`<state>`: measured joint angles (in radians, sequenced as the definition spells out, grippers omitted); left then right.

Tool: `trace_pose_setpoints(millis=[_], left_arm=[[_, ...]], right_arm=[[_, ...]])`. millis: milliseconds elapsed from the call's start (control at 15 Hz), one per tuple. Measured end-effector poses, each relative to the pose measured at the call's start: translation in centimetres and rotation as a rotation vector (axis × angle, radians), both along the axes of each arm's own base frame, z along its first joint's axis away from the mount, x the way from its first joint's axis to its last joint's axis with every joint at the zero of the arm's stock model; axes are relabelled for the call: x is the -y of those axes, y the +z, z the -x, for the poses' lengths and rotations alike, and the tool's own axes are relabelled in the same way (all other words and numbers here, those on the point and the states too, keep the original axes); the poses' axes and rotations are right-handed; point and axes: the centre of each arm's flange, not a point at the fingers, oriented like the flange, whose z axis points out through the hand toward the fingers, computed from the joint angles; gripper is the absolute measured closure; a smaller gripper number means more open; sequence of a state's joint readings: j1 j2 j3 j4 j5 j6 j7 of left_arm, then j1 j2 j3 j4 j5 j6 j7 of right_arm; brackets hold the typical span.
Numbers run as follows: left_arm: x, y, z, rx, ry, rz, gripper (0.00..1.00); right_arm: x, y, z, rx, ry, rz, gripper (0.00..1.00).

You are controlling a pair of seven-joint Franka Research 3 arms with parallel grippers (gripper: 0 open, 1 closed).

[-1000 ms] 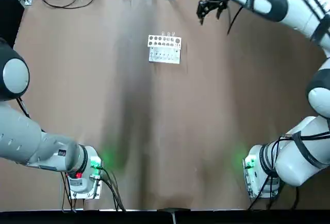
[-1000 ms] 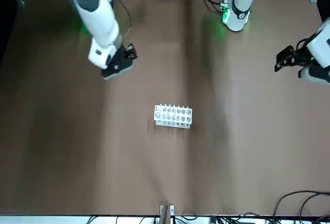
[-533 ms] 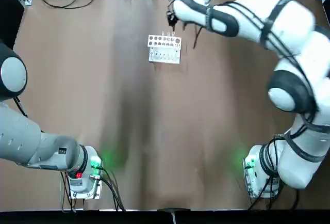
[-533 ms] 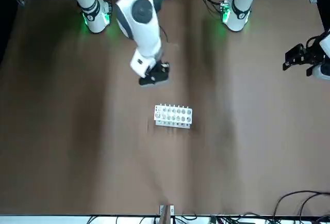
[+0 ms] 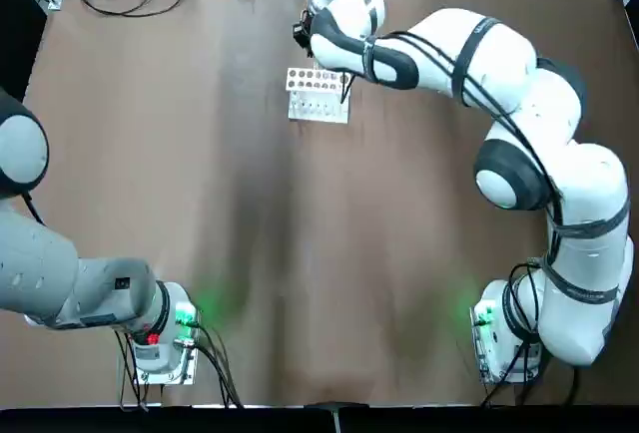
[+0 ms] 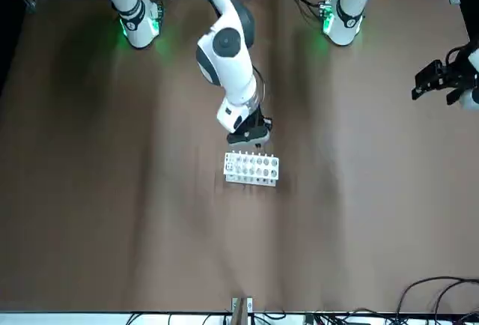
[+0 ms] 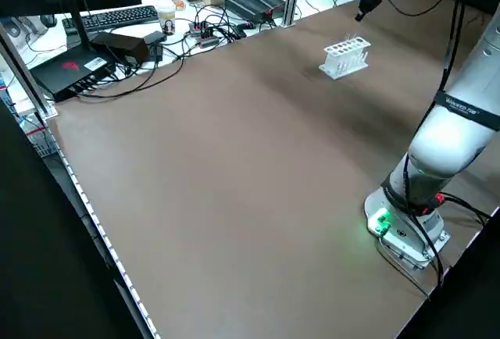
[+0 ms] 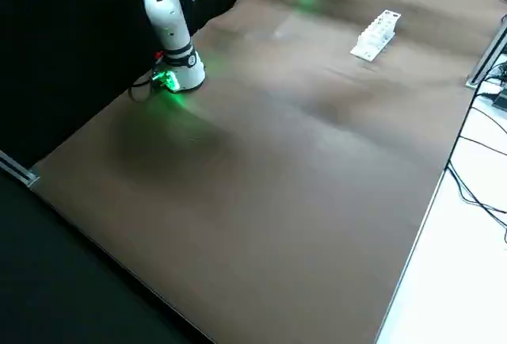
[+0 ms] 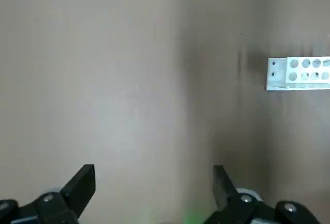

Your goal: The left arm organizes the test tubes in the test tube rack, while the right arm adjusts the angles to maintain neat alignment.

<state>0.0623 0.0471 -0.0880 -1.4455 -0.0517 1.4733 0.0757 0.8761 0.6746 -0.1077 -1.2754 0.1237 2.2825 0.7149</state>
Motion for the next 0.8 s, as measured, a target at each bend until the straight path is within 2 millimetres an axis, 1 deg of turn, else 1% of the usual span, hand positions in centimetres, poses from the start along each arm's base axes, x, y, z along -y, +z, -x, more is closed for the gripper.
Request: trace_pose_setpoints(millis=[67, 133, 333, 467, 533, 667, 800], left_arm=[[0.0, 0.2, 0.1, 0.003, 0.001, 0.0, 0.0], [0.0, 0.3, 0.2, 0.005, 0.001, -0.001, 0.0], [0.0, 0.1, 0.2, 0.0, 0.0, -0.007, 0.0], [-0.3, -0.3, 0.1, -0.003, -0.003, -0.069, 0.0], [-0.2, -0.5, 0.1, -0.002, -0.009, -0.092, 0.0], [0.4, -0.7, 0.1, -0.001, -0.023, -0.11, 0.0], [0.8, -0.7, 0.0, 0.0, -0.029, -0.111, 0.0]], right_arm=[[-0.4, -0.9, -0.3, 0.006, -0.017, -0.01, 0.93], [-0.8, -1.7, -0.6, 0.01, -0.039, -0.022, 0.96], [-1.7, -3.7, -1.3, 0.017, -0.073, -0.04, 0.99], [-1.9, -4.8, -1.6, 0.029, -0.079, -0.05, 0.99], [-2.0, -5.4, -1.7, 0.033, -0.08, -0.051, 0.99], [-2.0, -6.2, -1.8, 0.031, -0.081, -0.046, 0.99], [-2.0, -6.3, -1.9, 0.033, -0.083, -0.045, 0.99]])
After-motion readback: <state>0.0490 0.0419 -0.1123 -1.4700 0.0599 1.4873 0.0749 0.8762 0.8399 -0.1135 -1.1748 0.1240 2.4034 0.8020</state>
